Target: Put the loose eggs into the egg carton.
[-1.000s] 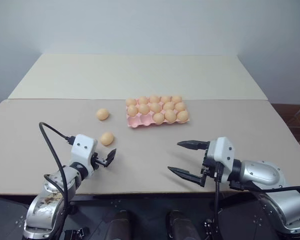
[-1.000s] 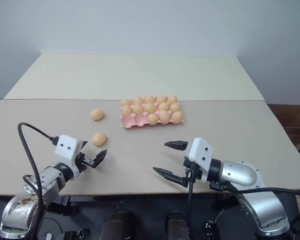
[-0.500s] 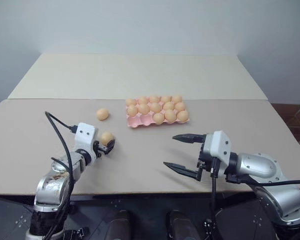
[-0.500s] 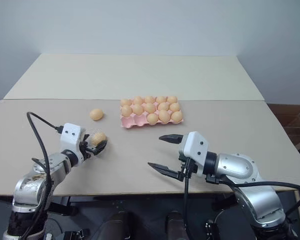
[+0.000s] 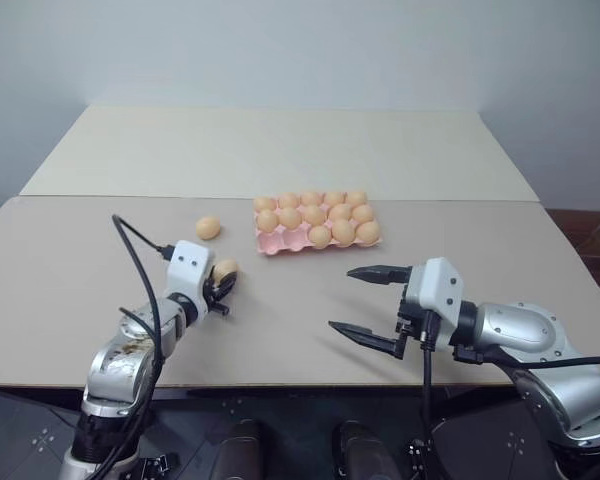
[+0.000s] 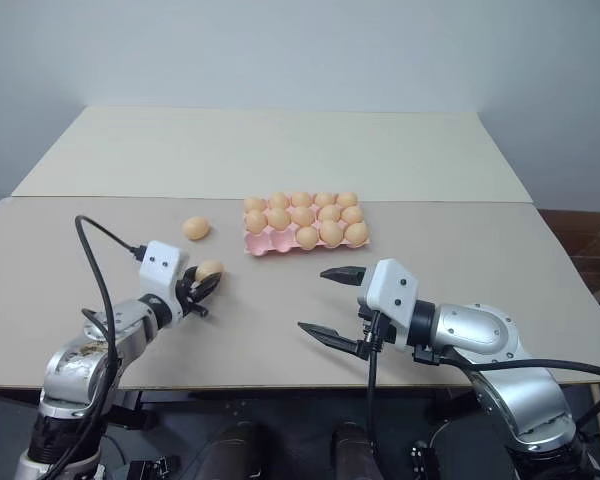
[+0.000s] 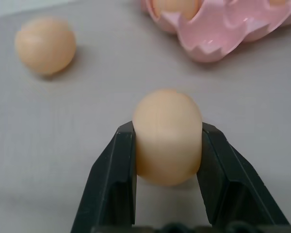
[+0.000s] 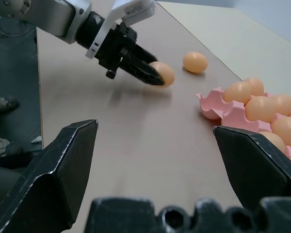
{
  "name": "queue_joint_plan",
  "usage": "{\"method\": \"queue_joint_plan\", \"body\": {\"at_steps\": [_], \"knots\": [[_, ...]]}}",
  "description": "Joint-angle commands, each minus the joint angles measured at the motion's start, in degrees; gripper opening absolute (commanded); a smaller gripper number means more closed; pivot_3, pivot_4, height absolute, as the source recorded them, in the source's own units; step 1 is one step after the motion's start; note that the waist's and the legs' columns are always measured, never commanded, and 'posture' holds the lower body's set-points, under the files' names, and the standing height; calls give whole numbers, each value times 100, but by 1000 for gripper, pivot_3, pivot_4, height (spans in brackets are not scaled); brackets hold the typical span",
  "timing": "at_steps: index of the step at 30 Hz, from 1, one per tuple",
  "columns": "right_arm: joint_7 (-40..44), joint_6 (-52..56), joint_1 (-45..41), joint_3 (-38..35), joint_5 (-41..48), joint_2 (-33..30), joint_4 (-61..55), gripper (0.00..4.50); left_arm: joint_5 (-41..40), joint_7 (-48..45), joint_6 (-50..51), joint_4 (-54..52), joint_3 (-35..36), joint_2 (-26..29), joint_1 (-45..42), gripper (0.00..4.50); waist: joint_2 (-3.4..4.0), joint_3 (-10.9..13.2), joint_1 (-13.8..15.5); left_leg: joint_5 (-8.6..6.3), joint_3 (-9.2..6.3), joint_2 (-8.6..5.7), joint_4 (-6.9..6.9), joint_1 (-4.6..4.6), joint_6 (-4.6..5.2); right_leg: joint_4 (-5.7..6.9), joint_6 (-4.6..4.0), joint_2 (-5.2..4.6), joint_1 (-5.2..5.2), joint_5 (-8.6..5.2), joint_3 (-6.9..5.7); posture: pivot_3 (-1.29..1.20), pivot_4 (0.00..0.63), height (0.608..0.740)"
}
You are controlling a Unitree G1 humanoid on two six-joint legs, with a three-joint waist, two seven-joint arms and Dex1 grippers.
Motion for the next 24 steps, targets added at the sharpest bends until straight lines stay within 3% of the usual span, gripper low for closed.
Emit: {"method": "queue_joint_plan", "body": {"at_steps": [1,14,24], "knots": [[-26,-30,-61,-82,94,-20,-181,4500,102,-36,-232,-106,-216,-113,-401,1380,0,0,9,0,0,0,0,0,0,-1,1,0,0,0,0,0,150,740],[-304,46,-45,-18,14,45,-208,4500,670,-222,-1193,1436,-881,-568,-1459,1380,-2,1,51,1,-1,-5,6,-1,1,-2,8,2,4,2,2,0,150,740],[-1467,1305,-386,-70,37,295,-415,4500,975,-683,-1949,2437,-1160,-736,-1893,1380,-2,1,56,1,-1,-5,6,-5,1,2,6,2,-2,4,2,0,150,740]]}}
